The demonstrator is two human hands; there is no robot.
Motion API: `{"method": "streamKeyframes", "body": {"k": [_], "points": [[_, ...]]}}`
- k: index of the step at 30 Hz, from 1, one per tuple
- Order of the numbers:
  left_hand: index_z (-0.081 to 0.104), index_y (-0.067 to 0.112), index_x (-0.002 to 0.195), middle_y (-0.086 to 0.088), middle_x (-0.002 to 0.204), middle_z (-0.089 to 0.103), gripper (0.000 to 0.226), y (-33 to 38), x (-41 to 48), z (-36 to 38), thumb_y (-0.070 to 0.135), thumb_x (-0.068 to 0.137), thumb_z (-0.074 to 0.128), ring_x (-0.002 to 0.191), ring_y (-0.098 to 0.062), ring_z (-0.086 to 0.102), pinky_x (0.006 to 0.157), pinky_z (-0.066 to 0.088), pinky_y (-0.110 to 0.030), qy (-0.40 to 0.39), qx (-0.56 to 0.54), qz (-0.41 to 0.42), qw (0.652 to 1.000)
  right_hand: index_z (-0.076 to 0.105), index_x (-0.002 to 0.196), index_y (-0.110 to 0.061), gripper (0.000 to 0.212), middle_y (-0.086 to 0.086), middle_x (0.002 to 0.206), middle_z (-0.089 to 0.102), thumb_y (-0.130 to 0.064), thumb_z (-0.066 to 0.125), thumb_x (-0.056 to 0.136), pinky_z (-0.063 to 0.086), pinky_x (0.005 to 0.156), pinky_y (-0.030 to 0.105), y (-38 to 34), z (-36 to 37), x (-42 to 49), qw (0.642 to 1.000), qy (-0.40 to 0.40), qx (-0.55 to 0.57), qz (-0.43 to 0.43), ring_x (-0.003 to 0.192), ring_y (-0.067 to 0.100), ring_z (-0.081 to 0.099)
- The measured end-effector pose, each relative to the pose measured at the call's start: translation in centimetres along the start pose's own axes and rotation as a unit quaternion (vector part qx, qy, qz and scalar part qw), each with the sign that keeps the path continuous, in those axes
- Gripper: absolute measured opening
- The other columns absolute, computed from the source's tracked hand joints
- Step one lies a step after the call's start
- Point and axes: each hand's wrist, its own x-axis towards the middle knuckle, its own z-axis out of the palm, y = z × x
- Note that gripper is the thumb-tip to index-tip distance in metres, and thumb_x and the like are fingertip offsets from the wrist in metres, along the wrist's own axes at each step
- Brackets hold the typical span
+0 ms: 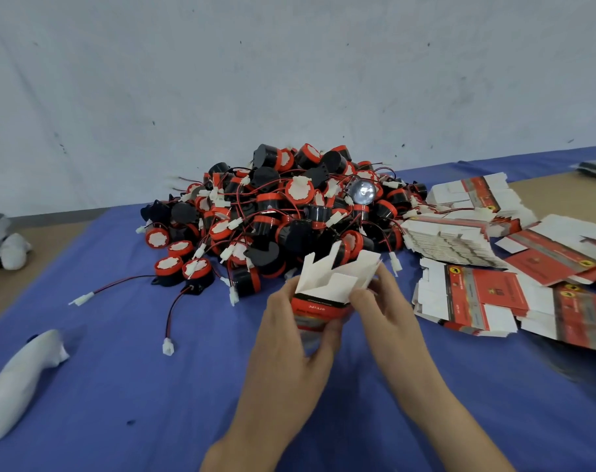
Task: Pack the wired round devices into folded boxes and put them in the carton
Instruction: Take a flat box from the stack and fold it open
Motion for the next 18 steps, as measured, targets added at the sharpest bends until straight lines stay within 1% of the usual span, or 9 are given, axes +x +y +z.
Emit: {"method": "streamKeyframes", "body": {"k": [2, 4, 6, 8, 10, 11, 14, 16, 18], "points": [[0.027, 0.049, 0.144, 0.022, 0.138, 0.049, 0.077, -0.04, 0.14, 0.09, 0.066, 0.079, 0.065, 0.126, -0.005, 0.054, 0.094, 0.055, -0.035, -0.010, -0.011, -0.013, 1.000, 0.059, 0.135, -0.032, 0.039, -0.012, 0.126, 0.069, -0.019, 0.049, 0.099, 0.050, 0.088, 0.011, 0.09, 0.11, -0.24, 0.999, -0.040, -0.003, -0.007, 0.118, 0.004, 0.063], [0.022, 0.044, 0.150, 0.021, 0.142, 0.046, 0.090, -0.05, 0.35, 0.15, 0.064, 0.076, 0.070, 0.131, -0.006, 0.050, 0.099, 0.053, -0.037, -0.018, -0.013, -0.018, 1.000, 0.053, 0.143, -0.031, 0.042, -0.009, 0.134, 0.065, -0.019, 0.045, 0.104, 0.048, 0.097, 0.015, 0.23, 0.33, -0.49, 0.996, -0.085, -0.027, -0.008, 0.125, 0.008, 0.060], [0.016, 0.042, 0.154, 0.021, 0.148, 0.040, 0.099, -0.09, 0.50, 0.21, 0.061, 0.074, 0.070, 0.137, -0.007, 0.045, 0.104, 0.049, -0.040, -0.032, -0.011, -0.018, 0.999, 0.047, 0.147, -0.038, 0.049, -0.009, 0.133, 0.065, -0.028, 0.044, 0.100, 0.047, 0.104, 0.023, 0.39, 0.64, -0.73, 0.993, -0.109, -0.046, -0.002, 0.121, 0.013, 0.061], [0.009, 0.044, 0.155, 0.023, 0.151, 0.036, 0.103, -0.04, 0.50, 0.29, 0.061, 0.072, 0.067, 0.139, -0.007, 0.042, 0.107, 0.047, -0.040, -0.042, -0.007, -0.019, 0.999, 0.044, 0.147, -0.047, 0.055, -0.008, 0.127, 0.067, -0.036, 0.045, 0.093, 0.049, 0.105, 0.033, 0.36, 0.77, -0.82, 0.992, -0.114, -0.051, 0.004, 0.116, 0.022, 0.060], [0.006, 0.045, 0.155, 0.024, 0.152, 0.035, 0.103, 0.04, 0.47, 0.39, 0.063, 0.072, 0.065, 0.140, -0.005, 0.040, 0.108, 0.046, -0.040, -0.044, -0.008, -0.021, 0.999, 0.044, 0.147, -0.048, 0.055, -0.007, 0.128, 0.066, -0.035, 0.045, 0.094, 0.051, 0.102, 0.037, 0.15, 0.62, -0.81, 0.992, -0.119, -0.046, -0.001, 0.118, 0.024, 0.059], [0.007, 0.045, 0.155, 0.023, 0.153, 0.035, 0.102, 0.08, 0.50, 0.42, 0.063, 0.073, 0.064, 0.141, -0.005, 0.040, 0.108, 0.045, -0.040, -0.042, -0.011, -0.022, 0.999, 0.044, 0.148, -0.045, 0.054, -0.008, 0.130, 0.066, -0.032, 0.045, 0.096, 0.052, 0.101, 0.034, 0.01, 0.51, -0.79, 0.992, -0.122, -0.042, -0.006, 0.119, 0.019, 0.059], [0.007, 0.045, 0.155, 0.023, 0.152, 0.036, 0.101, 0.27, 0.70, 0.41, 0.063, 0.075, 0.065, 0.139, -0.005, 0.041, 0.106, 0.047, -0.040, -0.034, -0.008, -0.021, 0.999, 0.045, 0.150, -0.036, 0.051, -0.012, 0.137, 0.062, -0.025, 0.044, 0.100, 0.046, 0.096, 0.013, -0.29, 0.19, -0.86, 0.991, -0.133, -0.031, -0.011, 0.126, 0.005, 0.057], [0.009, 0.042, 0.156, 0.023, 0.152, 0.036, 0.099, 0.27, 0.72, 0.42, 0.057, 0.079, 0.070, 0.139, -0.005, 0.041, 0.107, 0.047, -0.039, -0.035, -0.002, -0.019, 0.999, 0.045, 0.150, -0.036, 0.051, -0.014, 0.136, 0.062, -0.024, 0.044, 0.101, 0.044, 0.095, 0.009, -0.38, 0.07, -0.93, 0.990, -0.138, -0.025, -0.008, 0.126, 0.002, 0.056], [0.010, 0.039, 0.156, 0.021, 0.152, 0.037, 0.097, 0.28, 0.70, 0.50, 0.048, 0.084, 0.074, 0.140, -0.007, 0.041, 0.108, 0.046, -0.040, -0.040, -0.004, -0.020, 0.999, 0.045, 0.150, -0.037, 0.052, -0.014, 0.136, 0.062, -0.027, 0.045, 0.098, 0.044, 0.094, 0.009, -0.45, -0.10, -0.95, 0.990, -0.141, -0.023, -0.006, 0.126, 0.002, 0.056]]}}
